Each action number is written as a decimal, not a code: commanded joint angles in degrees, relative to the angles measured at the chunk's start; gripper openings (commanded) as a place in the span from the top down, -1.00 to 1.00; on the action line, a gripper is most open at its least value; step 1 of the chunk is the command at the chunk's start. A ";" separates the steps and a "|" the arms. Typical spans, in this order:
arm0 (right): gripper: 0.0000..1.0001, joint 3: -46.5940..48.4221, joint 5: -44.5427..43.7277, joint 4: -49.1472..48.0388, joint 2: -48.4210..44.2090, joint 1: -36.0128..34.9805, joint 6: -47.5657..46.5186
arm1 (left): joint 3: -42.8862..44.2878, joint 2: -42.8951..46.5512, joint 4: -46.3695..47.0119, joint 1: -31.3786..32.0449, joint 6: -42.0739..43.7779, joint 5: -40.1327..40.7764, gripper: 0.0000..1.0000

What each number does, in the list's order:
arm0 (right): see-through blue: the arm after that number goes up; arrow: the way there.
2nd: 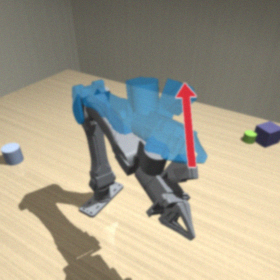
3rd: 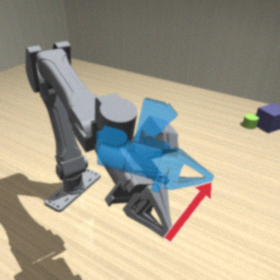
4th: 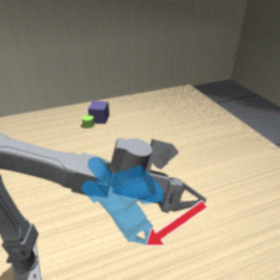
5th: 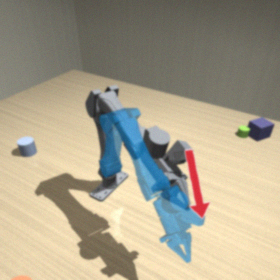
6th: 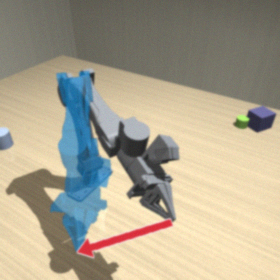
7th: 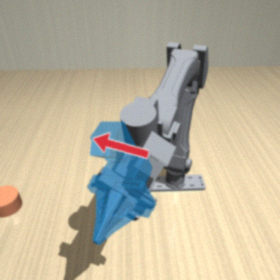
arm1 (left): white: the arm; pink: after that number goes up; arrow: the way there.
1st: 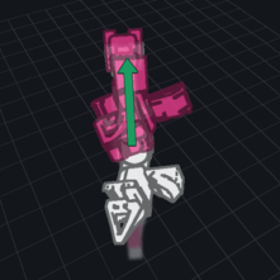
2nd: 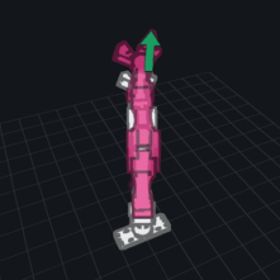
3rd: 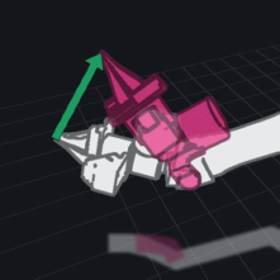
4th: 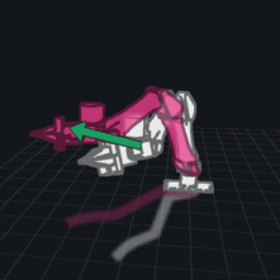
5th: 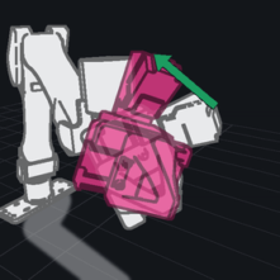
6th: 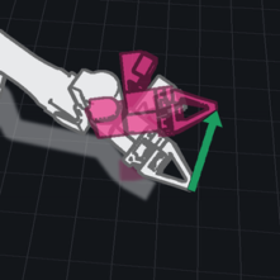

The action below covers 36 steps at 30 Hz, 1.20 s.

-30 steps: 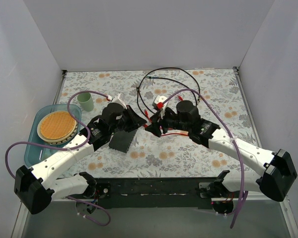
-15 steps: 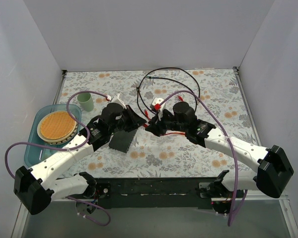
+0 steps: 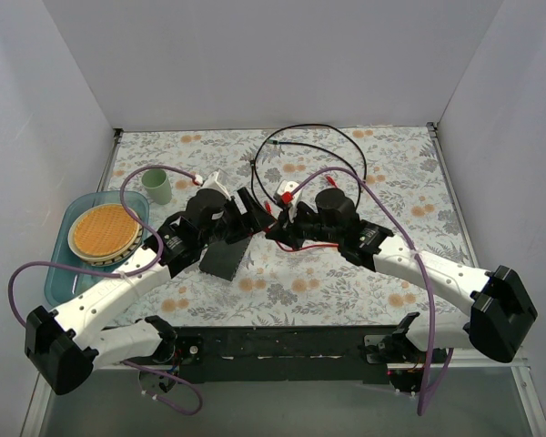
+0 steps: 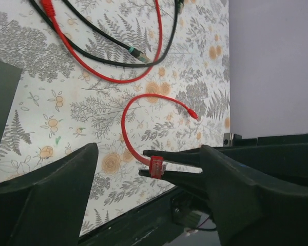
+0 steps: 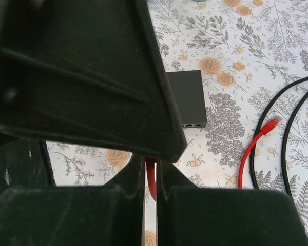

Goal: Insert the plug into the switch port

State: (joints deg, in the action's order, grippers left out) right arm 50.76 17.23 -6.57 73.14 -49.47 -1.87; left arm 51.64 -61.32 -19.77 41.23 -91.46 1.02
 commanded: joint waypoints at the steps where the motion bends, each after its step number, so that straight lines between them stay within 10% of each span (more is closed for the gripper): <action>1: 0.97 -0.75 -1.33 -1.26 0.24 0.25 -0.42 | 6.19 -0.55 -10.18 -0.10 3.03 11.70 -0.82; 6: 0.97 -1.54 -1.59 -0.11 1.12 0.25 -0.68 | 7.08 -2.57 -14.33 -5.01 7.34 16.75 -0.96; 17: 0.97 0.39 -2.90 2.08 11.04 -3.34 1.43 | -2.58 -12.15 -5.46 -26.63 14.64 -2.84 -0.96; 36: 0.97 10.14 -10.90 5.95 30.74 -10.55 7.41 | -16.04 -14.09 6.06 -28.23 14.64 -3.57 -0.83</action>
State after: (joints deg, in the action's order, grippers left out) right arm 56.97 8.91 -2.46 102.54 -59.09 4.58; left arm 36.05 -75.42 -16.64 13.30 -77.52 -2.22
